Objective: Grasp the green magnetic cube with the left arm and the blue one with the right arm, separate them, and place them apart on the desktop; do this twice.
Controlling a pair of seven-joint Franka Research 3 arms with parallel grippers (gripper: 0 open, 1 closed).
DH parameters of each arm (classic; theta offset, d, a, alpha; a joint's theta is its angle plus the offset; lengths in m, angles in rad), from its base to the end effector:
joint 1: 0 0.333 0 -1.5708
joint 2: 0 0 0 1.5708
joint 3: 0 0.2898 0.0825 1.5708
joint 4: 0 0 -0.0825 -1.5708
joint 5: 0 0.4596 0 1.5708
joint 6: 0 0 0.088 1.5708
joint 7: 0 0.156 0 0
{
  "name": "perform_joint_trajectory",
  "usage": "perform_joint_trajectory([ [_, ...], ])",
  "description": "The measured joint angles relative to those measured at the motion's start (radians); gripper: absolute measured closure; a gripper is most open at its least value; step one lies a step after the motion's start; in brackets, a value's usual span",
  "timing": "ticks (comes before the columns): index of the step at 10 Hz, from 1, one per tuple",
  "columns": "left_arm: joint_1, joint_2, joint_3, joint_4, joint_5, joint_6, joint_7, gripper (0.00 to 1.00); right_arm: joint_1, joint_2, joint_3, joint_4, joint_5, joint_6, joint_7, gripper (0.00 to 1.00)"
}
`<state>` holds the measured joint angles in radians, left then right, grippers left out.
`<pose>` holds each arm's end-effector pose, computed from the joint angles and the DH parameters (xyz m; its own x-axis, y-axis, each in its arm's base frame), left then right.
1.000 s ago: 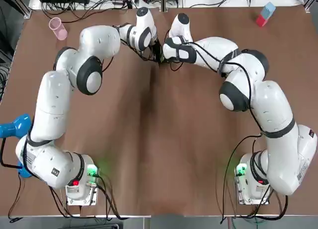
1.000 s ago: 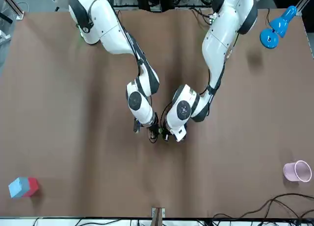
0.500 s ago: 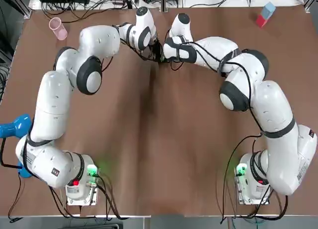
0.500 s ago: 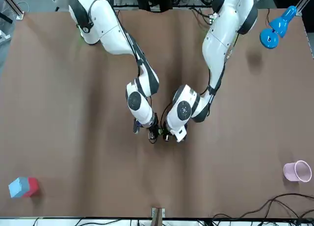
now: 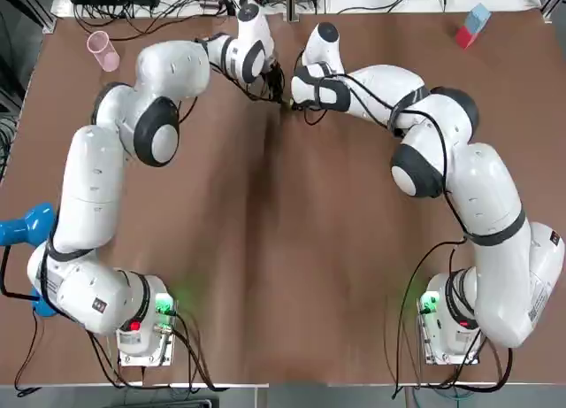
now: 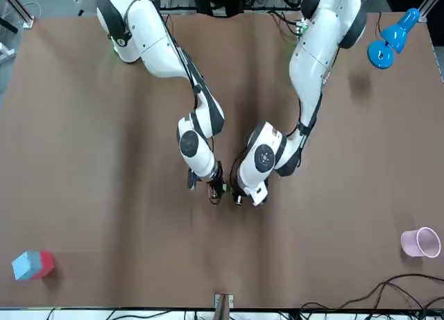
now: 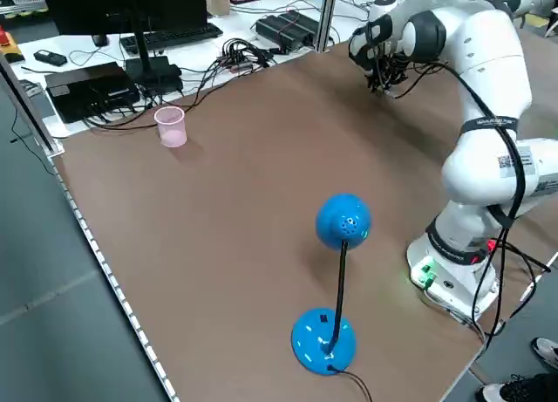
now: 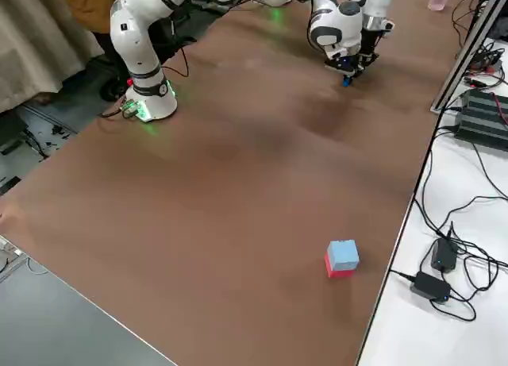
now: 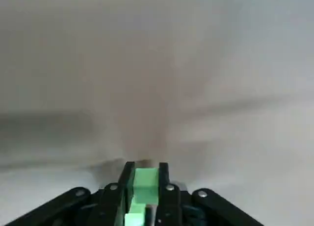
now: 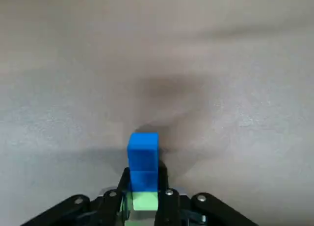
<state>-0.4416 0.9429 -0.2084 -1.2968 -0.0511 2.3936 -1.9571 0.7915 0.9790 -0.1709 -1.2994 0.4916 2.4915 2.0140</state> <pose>0.6591 -0.4699 0.0879 0.1340 0.9590 -0.2499 0.9905 -0.1215 0.0649 0.6405 0.5000 0.0651 -0.0743 -0.9526 -0.2950 -0.9917 0.1017 -0.0788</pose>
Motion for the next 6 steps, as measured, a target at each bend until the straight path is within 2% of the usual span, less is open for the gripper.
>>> perform_joint_trajectory([
  [2, 0.077, -0.055, 0.003, -0.025, 0.006, -0.028, 0.042, 0.77, 0.0, 0.0, 0.0, 0.001, 0.0, 0.0, 0.0, 0.76],
  [3, 0.106, -0.078, 0.003, -0.037, 0.009, -0.093, 0.079, 0.77, 0.0, 0.0, 0.001, 0.002, 0.0, -0.001, 0.0, 0.75],
  [4, 0.13, -0.105, 0.003, -0.065, 0.026, -0.182, 0.129, 0.77, 0.001, 0.0, 0.001, 0.005, 0.0, -0.001, 0.0, 0.63],
  [5, 0.154, -0.143, 0.003, -0.125, 0.049, -0.237, 0.178, 0.77, 0.002, 0.0, 0.002, 0.011, 0.0, -0.001, 0.0, 0.47],
  [6, 0.188, -0.193, 0.003, -0.206, 0.061, -0.251, 0.232, 0.77, 0.002, -0.001, 0.002, 0.016, 0.0, -0.002, 0.0, 0.38],
])
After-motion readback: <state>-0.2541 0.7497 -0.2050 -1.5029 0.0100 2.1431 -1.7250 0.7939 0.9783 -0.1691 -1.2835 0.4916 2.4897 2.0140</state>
